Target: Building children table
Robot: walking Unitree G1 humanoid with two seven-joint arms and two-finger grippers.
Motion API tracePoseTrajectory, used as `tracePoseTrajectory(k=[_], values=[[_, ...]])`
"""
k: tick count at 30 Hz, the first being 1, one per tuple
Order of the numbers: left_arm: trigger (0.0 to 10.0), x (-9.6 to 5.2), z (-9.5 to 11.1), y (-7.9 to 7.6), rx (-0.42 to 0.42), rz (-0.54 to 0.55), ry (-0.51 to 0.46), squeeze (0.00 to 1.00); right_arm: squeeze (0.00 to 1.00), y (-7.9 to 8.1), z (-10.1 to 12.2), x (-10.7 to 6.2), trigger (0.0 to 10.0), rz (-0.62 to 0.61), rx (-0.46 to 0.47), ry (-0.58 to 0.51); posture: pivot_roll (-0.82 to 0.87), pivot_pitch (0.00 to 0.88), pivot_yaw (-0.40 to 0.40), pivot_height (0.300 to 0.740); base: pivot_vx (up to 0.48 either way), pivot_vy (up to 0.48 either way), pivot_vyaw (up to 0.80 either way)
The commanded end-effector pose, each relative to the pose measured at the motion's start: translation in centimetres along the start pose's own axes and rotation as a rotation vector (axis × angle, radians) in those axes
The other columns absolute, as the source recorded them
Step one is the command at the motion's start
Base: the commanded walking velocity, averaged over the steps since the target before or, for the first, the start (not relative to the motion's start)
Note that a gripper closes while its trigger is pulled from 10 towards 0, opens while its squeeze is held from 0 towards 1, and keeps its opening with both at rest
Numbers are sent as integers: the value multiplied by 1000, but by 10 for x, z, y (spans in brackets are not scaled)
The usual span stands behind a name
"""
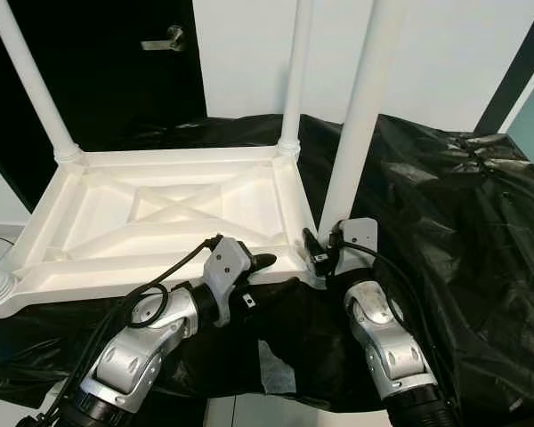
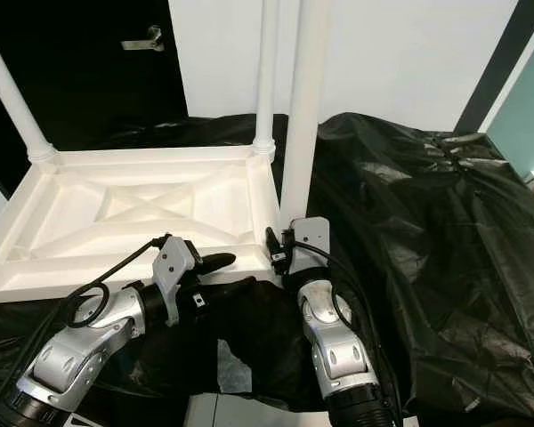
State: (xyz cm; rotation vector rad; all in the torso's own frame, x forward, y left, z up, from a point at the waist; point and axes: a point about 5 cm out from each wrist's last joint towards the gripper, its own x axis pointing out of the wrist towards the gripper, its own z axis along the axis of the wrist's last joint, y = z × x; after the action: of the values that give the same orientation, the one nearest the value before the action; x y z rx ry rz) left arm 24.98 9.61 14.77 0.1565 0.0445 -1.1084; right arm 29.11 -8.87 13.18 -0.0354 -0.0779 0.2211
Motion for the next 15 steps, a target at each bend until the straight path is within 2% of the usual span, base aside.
tracePoseTrajectory(k=[1, 8, 9, 10, 12, 14, 15], values=[[10000, 2, -2, -6, 5, -84, 14, 0, 0, 1, -2, 0, 10000, -28, 3, 15, 19, 0, -56, 740, 0, 0, 0], [10000, 3, -1, -4, 11, -79, 11, 0, 0, -3, 1, -1, 10000, -25, -5, 4, 16, 0, -56, 740, 0, 0, 0], [10000, 4, 0, -3, 12, -78, 10, 0, 1000, -7, 2, -2, 10000, -10, -2, -7, 14, 0, -55, 740, 0, 0, 0], [10000, 4, 0, -3, 12, -78, 10, 0, 1000, -7, 2, -2, 10000, -10, -2, -7, 14, 0, -55, 740, 0, 0, 0], [10000, 4, 0, -3, 14, -78, 7, 0, 1000, -19, 8, -4, 10000, 76, 3, -41, 14, 0, -54, 740, 0, 0, 0], [10000, 4, 0, -3, 14, -78, 7, 0, 1000, -19, 8, -4, 10000, 76, 3, -41, 14, 0, -54, 740, 0, 0, 0], [10000, 4, 0, -3, 15, -78, 7, 0, 1000, -24, 9, -5, 10000, 131, -6, -42, 12, 0, -53, 740, 0, 0, 0]])
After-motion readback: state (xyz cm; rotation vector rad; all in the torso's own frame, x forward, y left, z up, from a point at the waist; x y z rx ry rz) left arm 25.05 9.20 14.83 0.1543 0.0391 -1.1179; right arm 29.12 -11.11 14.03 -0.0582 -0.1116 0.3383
